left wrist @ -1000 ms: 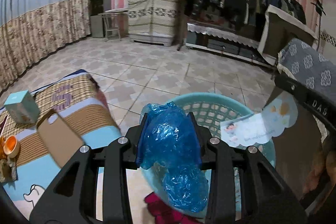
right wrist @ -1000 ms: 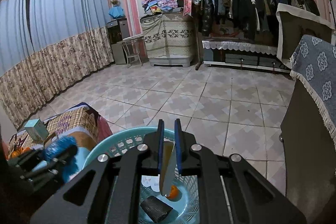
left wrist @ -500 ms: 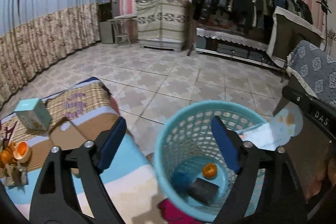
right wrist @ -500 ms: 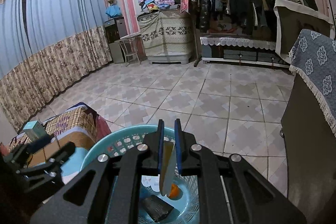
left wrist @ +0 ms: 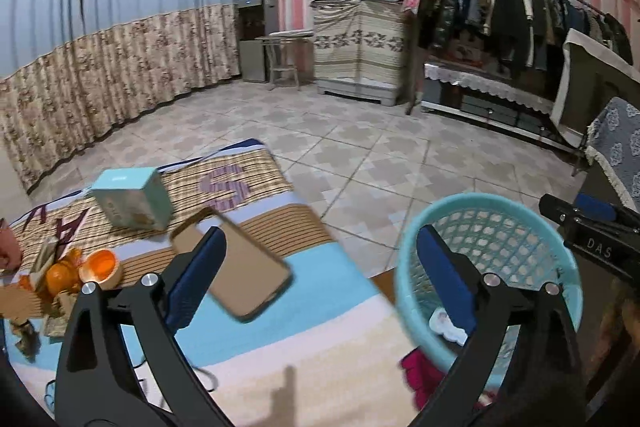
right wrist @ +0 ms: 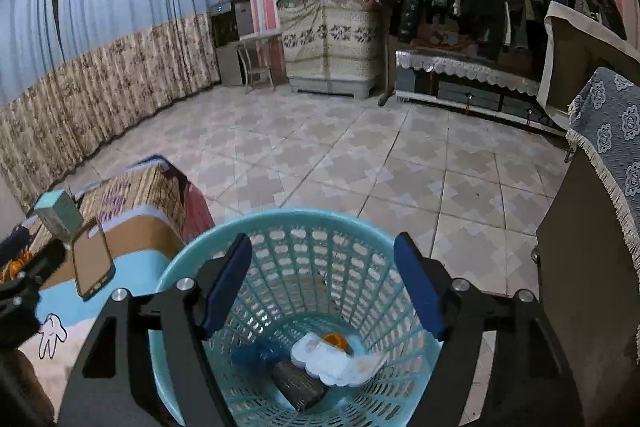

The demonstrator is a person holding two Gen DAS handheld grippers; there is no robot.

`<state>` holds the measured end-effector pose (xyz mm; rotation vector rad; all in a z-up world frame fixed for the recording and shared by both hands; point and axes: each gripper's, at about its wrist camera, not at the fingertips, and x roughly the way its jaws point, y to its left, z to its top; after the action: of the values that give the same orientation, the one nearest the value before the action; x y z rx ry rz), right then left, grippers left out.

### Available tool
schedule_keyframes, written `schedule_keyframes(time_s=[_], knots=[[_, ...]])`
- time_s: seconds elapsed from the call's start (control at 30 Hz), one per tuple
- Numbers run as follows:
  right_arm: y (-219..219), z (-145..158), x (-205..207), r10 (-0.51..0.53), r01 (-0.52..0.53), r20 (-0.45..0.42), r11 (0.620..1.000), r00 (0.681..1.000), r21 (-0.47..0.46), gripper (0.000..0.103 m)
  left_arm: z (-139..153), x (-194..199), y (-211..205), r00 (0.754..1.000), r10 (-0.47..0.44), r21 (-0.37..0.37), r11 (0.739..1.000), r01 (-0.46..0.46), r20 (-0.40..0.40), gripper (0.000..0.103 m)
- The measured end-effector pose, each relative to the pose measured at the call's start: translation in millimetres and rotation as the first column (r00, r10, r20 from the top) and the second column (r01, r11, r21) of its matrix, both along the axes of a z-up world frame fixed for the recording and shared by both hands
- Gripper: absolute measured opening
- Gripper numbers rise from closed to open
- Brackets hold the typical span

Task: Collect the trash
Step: 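Move both tools back over the blanket toward the crumpled brown paper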

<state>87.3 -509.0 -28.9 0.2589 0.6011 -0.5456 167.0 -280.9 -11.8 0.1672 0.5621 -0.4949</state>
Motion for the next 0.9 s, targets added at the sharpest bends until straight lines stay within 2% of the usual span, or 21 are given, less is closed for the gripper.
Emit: schedule_keyframes(time_s=[0.2, 0.27, 0.4, 0.57, 0.67, 0.77, 0.9], knots=[[9.0, 0.9, 4.1, 0.005, -0.005, -0.012, 1.000, 1.000, -0.015, 0.080, 4.8, 0.0, 44.1, 0.995, 0.097, 0.011, 0.995, -0.097, 0.023, 0.097], [17.9, 5.5, 6.6, 0.016, -0.016, 0.000, 0.999, 1.000, -0.029, 0.087, 6.1, 0.3, 65.2, 0.989, 0.143, 0.014, 0.989, -0.144, 0.030, 0.097], [37.9, 14.3, 14.9, 0.067, -0.067, 0.021, 0.997, 0.997, -0.042, 0.089, 6.6, 3.4, 113.2, 0.965, 0.258, 0.030, 0.965, -0.259, 0.049, 0.097], [75.3, 22.0, 28.0, 0.138, -0.135, 0.049, 0.989, 0.989, -0.057, 0.090, 3.6, 14.6, 166.5, 0.935, 0.354, 0.031, 0.935, -0.354, 0.027, 0.097], [102.6, 27.2, 35.4, 0.189, -0.183, 0.072, 0.980, 0.979, -0.080, 0.091, 2.0, 20.4, 202.6, 0.906, 0.421, 0.033, 0.906, -0.422, 0.041, 0.097], [128.1, 28.3, 41.2, 0.219, -0.209, 0.087, 0.972, 0.972, -0.106, 0.093, -3.7, 24.5, 235.2, 0.886, 0.462, 0.027, 0.886, -0.463, 0.037, 0.097], [158.0, 25.0, 49.3, 0.273, -0.265, 0.114, 0.961, 0.955, -0.077, 0.096, -22.7, 35.9, 272.9, 0.865, 0.501, 0.057, 0.864, -0.501, 0.007, 0.097]])
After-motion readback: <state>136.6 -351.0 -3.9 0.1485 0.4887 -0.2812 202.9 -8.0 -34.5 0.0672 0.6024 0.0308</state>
